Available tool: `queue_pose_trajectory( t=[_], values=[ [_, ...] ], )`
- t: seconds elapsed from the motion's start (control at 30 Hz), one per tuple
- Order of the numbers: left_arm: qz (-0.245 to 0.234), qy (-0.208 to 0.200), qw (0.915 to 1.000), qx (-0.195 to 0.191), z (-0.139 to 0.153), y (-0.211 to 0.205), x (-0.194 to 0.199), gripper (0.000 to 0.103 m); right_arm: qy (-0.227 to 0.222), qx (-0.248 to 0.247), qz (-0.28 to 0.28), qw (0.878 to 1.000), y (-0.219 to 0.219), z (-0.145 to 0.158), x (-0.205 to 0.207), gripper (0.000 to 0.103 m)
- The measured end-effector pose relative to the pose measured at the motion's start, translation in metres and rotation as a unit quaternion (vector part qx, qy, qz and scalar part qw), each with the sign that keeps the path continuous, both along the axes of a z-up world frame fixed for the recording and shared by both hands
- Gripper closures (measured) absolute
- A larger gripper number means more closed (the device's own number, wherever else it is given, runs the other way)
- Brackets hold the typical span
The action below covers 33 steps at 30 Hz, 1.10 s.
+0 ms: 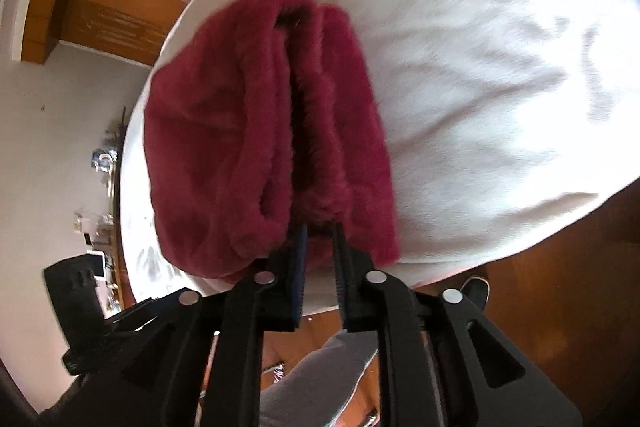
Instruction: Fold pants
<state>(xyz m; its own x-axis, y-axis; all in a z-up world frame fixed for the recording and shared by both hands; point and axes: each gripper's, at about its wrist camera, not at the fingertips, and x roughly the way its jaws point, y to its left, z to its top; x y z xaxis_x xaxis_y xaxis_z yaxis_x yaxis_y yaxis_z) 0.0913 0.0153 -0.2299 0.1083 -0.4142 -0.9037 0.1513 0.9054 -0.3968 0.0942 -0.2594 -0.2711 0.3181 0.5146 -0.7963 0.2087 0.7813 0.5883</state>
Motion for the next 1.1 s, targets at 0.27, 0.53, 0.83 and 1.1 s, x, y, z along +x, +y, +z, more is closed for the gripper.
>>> queue_pose_trajectory(
  t=[0.27,0.53,0.83,1.1],
  values=[
    [0.009,-0.010,0.9999,-0.009,0.010,0.010,-0.004,0.036,-0.012,0.049,-0.034,0.998,-0.021,0.036,-0.014,0.051],
    [0.005,-0.011,0.9999,-0.003,0.012,0.004,-0.008,0.036,-0.002,-0.029,0.033,0.999,0.033,0.040,0.003,0.084],
    [0.045,-0.009,0.9990,-0.005,0.011,0.025,-0.016,0.036,0.009,-0.065,0.030,0.997,0.024,0.039,-0.028,0.091],
    [0.038,-0.035,0.9986,-0.006,0.031,0.020,-0.007,0.036,0.043,-0.100,0.006,0.994,0.024,-0.010,-0.023,0.103]
  ],
)
